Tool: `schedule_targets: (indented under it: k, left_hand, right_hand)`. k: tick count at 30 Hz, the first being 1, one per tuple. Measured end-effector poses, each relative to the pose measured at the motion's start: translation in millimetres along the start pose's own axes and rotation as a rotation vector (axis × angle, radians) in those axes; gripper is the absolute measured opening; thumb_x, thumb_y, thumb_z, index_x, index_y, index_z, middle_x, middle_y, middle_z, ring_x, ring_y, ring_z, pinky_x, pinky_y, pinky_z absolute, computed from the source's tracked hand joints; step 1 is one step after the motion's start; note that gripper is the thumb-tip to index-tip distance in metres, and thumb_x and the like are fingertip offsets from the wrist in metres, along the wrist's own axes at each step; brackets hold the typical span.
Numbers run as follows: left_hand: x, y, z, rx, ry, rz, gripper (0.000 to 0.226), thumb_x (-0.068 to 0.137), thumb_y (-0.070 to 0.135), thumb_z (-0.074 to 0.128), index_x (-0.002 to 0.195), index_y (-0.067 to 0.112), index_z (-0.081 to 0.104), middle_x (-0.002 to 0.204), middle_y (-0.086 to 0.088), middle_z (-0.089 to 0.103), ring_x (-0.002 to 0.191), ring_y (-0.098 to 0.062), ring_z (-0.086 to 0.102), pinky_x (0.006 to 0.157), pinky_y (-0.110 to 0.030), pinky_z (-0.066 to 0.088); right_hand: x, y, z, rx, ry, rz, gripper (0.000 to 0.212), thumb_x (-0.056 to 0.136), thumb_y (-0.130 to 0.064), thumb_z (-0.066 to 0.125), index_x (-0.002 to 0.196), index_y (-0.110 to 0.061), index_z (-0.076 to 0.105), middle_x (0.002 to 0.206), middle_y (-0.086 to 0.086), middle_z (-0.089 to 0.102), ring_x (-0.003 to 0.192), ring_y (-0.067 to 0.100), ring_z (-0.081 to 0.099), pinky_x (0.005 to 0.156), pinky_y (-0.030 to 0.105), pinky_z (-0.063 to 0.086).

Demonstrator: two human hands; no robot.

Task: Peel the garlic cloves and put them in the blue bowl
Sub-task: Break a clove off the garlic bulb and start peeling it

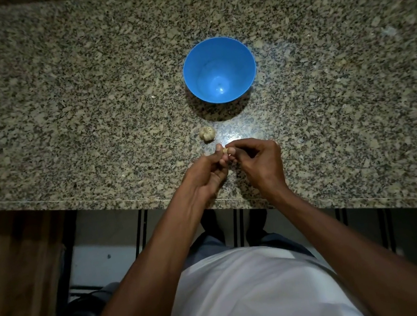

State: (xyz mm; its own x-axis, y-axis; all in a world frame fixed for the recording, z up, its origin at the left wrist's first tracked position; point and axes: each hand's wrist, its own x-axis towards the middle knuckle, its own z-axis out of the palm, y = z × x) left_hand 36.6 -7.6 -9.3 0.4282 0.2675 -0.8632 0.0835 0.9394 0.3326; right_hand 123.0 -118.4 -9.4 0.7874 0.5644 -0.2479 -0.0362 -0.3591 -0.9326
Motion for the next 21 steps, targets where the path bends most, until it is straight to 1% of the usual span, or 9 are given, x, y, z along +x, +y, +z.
schedule_targets:
  k: [2, 4, 5, 7, 10, 12, 16, 18, 21]
  left_hand:
    - [4, -5, -3, 0.102, 0.014, 0.141, 0.013, 0.099, 0.004, 0.066, 0.102, -0.009, 0.069, 0.089, -0.016, 0.069, 0.069, -0.015, 0.066, 0.065, -0.019, 0.059]
    - [7, -12, -8, 0.284, 0.018, 0.384, 0.026, 0.094, 0.015, 0.077, 0.106, -0.008, 0.073, 0.086, -0.018, 0.073, 0.080, -0.028, 0.070, 0.083, -0.039, 0.064]
    - [8, -14, -10, 0.367, 0.012, 0.490, 0.027, 0.093, 0.018, 0.079, 0.105, -0.005, 0.075, 0.085, -0.019, 0.075, 0.082, -0.032, 0.072, 0.086, -0.044, 0.063]
    - [6, -16, -11, 0.496, 0.032, 0.658, 0.022, 0.094, 0.019, 0.078, 0.102, -0.001, 0.075, 0.088, -0.018, 0.077, 0.083, -0.030, 0.075, 0.081, -0.042, 0.064]
    - [3, -16, -11, 0.595, 0.058, 0.772, 0.017, 0.095, 0.019, 0.077, 0.099, 0.003, 0.075, 0.088, -0.012, 0.078, 0.084, -0.030, 0.077, 0.075, -0.039, 0.064]
    - [2, -20, -11, 0.612, 0.089, 0.766, 0.019, 0.096, 0.023, 0.076, 0.099, 0.004, 0.076, 0.085, -0.010, 0.078, 0.081, -0.028, 0.077, 0.074, -0.038, 0.064]
    - [0, -24, -4, 0.478, 0.174, 0.603, 0.023, 0.096, 0.030, 0.075, 0.094, 0.008, 0.079, 0.078, -0.009, 0.076, 0.072, -0.019, 0.072, 0.074, -0.038, 0.061]
    - [0, -20, 2, 0.374, 0.184, 0.479, 0.020, 0.097, 0.025, 0.075, 0.089, 0.007, 0.079, 0.074, -0.007, 0.073, 0.068, -0.014, 0.065, 0.072, -0.033, 0.056]
    - [-1, -12, 11, 0.185, 0.147, 0.275, 0.015, 0.098, 0.013, 0.071, 0.091, 0.000, 0.075, 0.077, -0.008, 0.069, 0.062, -0.009, 0.061, 0.062, -0.022, 0.054]
  right_hand:
    - [0, 0, 1, 0.070, 0.001, 0.072, 0.012, 0.091, -0.009, 0.080, 0.103, -0.009, 0.083, 0.092, -0.001, 0.082, 0.085, 0.011, 0.079, 0.078, 0.027, 0.064]
    - [0, -2, 1, 0.144, 0.002, 0.146, 0.014, 0.091, -0.010, 0.080, 0.105, -0.007, 0.082, 0.089, 0.003, 0.082, 0.083, 0.017, 0.080, 0.076, 0.032, 0.065]
    - [0, -4, 1, 0.182, -0.002, 0.182, 0.015, 0.092, -0.010, 0.080, 0.105, -0.005, 0.081, 0.087, 0.005, 0.081, 0.082, 0.019, 0.080, 0.074, 0.033, 0.065]
    - [1, -9, 1, 0.262, -0.027, 0.278, 0.016, 0.092, -0.010, 0.079, 0.106, -0.001, 0.079, 0.085, 0.010, 0.081, 0.080, 0.022, 0.080, 0.071, 0.031, 0.065]
    - [2, -13, -1, 0.439, -0.055, 0.493, 0.015, 0.092, -0.006, 0.078, 0.103, 0.005, 0.077, 0.086, 0.016, 0.080, 0.077, 0.022, 0.078, 0.071, 0.028, 0.064]
    - [2, -12, -1, 0.405, -0.058, 0.484, 0.013, 0.092, -0.006, 0.078, 0.101, 0.003, 0.078, 0.086, 0.015, 0.080, 0.079, 0.023, 0.079, 0.071, 0.026, 0.064]
    - [2, -8, 0, 0.028, -0.006, 0.139, 0.008, 0.089, -0.012, 0.082, 0.097, -0.013, 0.083, 0.086, -0.003, 0.081, 0.081, 0.009, 0.078, 0.074, 0.027, 0.064]
    - [2, -8, 0, -0.010, -0.003, 0.052, 0.007, 0.090, -0.011, 0.081, 0.096, -0.015, 0.084, 0.086, -0.007, 0.081, 0.081, 0.006, 0.077, 0.074, 0.025, 0.063]
    - [3, -6, 1, 0.000, 0.008, 0.016, 0.009, 0.091, -0.009, 0.079, 0.098, -0.013, 0.084, 0.090, -0.006, 0.081, 0.084, 0.006, 0.078, 0.079, 0.030, 0.065]
